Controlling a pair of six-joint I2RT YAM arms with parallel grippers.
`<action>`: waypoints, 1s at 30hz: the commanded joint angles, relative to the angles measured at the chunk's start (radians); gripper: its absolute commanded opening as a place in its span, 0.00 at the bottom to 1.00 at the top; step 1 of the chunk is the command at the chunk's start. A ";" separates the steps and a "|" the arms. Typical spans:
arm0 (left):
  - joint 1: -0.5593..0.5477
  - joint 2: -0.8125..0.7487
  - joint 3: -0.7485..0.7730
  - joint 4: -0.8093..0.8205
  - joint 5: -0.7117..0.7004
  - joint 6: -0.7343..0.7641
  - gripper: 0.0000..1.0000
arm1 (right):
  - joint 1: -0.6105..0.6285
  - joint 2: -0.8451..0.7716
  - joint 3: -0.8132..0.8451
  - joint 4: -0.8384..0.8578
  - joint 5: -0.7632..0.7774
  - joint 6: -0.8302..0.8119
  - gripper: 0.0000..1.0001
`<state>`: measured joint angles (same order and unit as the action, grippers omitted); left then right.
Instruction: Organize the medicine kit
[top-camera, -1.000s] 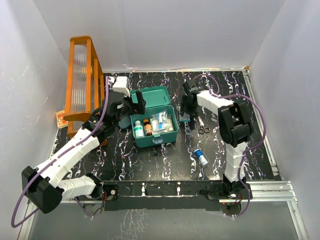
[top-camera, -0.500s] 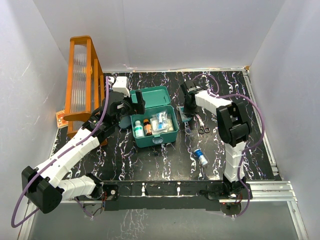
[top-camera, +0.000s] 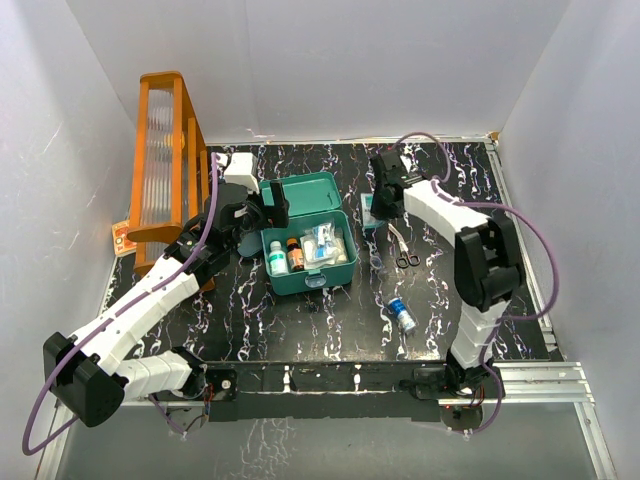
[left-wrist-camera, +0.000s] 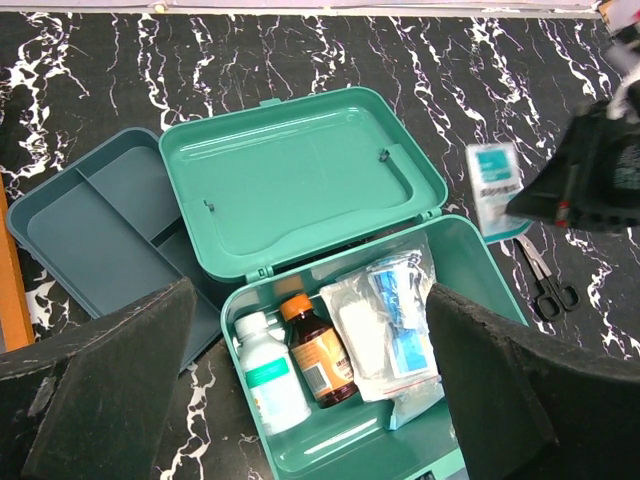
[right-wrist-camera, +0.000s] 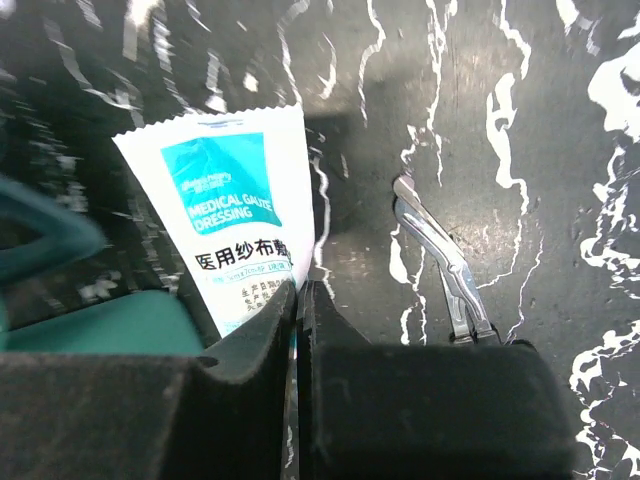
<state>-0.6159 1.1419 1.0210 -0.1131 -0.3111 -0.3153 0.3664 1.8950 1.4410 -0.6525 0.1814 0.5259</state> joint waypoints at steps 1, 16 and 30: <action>0.006 -0.006 0.039 -0.005 -0.051 -0.010 0.99 | 0.000 -0.145 -0.019 0.097 -0.016 0.012 0.00; 0.006 -0.008 0.036 -0.007 -0.078 -0.048 0.99 | 0.198 -0.272 0.019 0.112 -0.072 0.077 0.00; 0.007 -0.017 0.025 -0.014 -0.098 -0.058 0.99 | 0.413 -0.342 -0.026 -0.028 0.134 0.049 0.00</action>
<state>-0.6151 1.1423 1.0275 -0.1314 -0.3851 -0.3607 0.7414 1.6215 1.4242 -0.6315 0.2031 0.5941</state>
